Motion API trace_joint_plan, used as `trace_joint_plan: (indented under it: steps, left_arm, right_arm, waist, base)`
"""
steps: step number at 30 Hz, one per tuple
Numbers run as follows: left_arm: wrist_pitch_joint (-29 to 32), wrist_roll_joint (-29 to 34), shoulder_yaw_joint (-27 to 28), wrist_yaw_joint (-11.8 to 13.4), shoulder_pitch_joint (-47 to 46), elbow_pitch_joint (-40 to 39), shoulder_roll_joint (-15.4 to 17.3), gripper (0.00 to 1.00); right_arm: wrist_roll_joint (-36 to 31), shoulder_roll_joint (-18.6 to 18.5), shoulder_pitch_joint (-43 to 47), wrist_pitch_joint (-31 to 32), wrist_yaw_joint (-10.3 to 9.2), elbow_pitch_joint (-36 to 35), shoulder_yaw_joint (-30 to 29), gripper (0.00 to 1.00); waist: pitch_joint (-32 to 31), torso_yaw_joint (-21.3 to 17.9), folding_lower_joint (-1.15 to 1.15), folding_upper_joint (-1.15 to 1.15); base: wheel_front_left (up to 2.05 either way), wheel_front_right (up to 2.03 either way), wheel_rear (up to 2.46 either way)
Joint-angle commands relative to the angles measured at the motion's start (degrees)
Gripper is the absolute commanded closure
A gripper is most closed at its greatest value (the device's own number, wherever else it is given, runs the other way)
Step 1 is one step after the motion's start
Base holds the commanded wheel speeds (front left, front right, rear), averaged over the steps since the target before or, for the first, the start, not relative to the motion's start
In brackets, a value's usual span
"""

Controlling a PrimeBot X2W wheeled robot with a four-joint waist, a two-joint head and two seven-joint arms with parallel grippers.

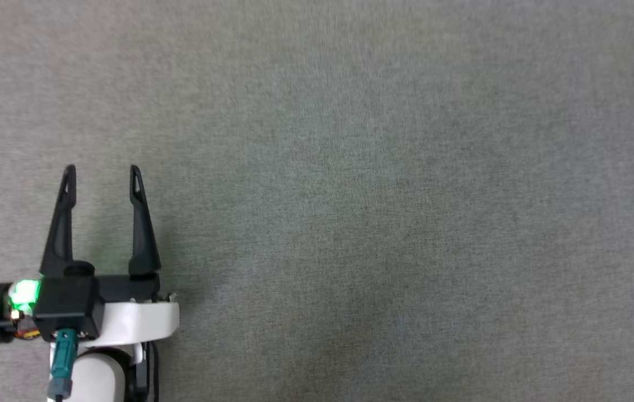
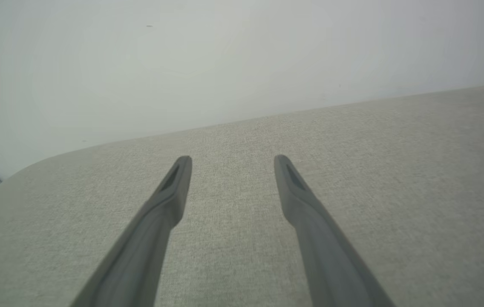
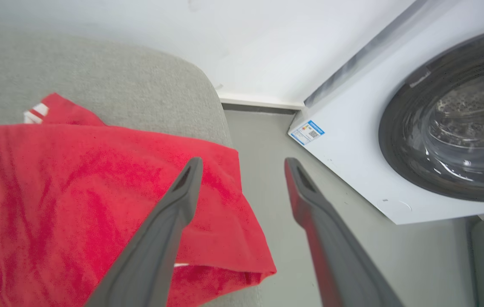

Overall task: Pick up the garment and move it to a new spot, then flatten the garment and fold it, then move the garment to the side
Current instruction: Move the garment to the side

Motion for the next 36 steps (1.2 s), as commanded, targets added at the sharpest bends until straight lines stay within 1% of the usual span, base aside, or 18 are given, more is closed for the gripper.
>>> trace_joint_plan:
  steps: [1,4,7,10,14,17,23,29,36]
  left_arm:
    - [-0.1,-0.2,-0.1,0.3,1.0,0.4,-0.3,0.00]
    - [-0.1,-0.6,-0.4,0.5,2.8,1.4,-1.0,0.00]
    - [-0.1,-0.7,-0.9,0.4,4.3,2.8,-1.6,0.00]
    - [-0.1,-1.1,-0.9,0.3,5.8,4.2,-2.0,0.00]
    - [-0.1,-1.5,-0.6,-0.1,7.6,5.6,-2.1,0.00]
    - [-0.1,-1.5,-0.7,-0.4,8.8,6.6,-2.4,0.00]
    - [-0.1,-1.5,-1.2,-1.1,10.2,9.0,-3.3,0.00]
    - [-0.1,-1.5,-1.4,-1.7,11.8,10.9,-3.7,0.00]
    - [-0.1,-1.5,-1.7,-2.7,13.2,11.7,-3.8,0.00]
  right_arm:
    - [-0.1,0.5,0.9,-2.2,-0.10,-1.4,0.0,0.00]
    - [-0.5,1.3,2.6,-8.1,-0.09,-4.7,0.0,0.00]
    - [-1.4,3.0,4.1,-14.1,-0.09,-7.6,-0.5,0.00]
    - [-2.5,6.1,6.2,-18.6,-0.09,-10.9,-0.2,0.00]
    - [-3.8,11.6,9.9,-22.5,-0.10,-16.9,0.5,0.00]
    - [-5.2,16.3,14.0,-23.7,-0.09,-21.9,1.1,0.00]
    - [-6.5,23.3,23.3,-25.0,-0.09,-30.1,2.8,0.00]
    - [-7.0,30.2,32.9,-25.6,-0.08,-34.0,2.0,0.00]
    - [-7.6,35.3,41.9,-25.1,-0.08,-36.0,1.2,0.00]
  waist:
    - [-3.7,0.8,-0.01,0.00]
    - [-7.1,1.4,-0.01,0.00]
    - [-10.4,2.4,-0.01,0.00]
    - [-13.6,3.4,-0.01,0.00]
    - [-17.2,4.5,-0.01,0.00]
    - [-19.6,5.2,-0.01,0.00]
    - [-23.4,6.5,-0.01,0.00]
    - [-26.5,7.4,-0.01,0.00]
    - [-28.7,7.9,-0.01,0.00]
  base:
    - [0.00,0.00,0.00]
    - [0.00,0.00,0.00]
    - [0.00,0.00,0.00]
    - [0.00,0.00,0.00]
    - [0.00,0.00,0.00]
    - [0.00,0.00,0.00]
    - [0.00,0.00,0.00]
    - [0.00,0.00,0.00]
    - [0.00,0.00,0.00]
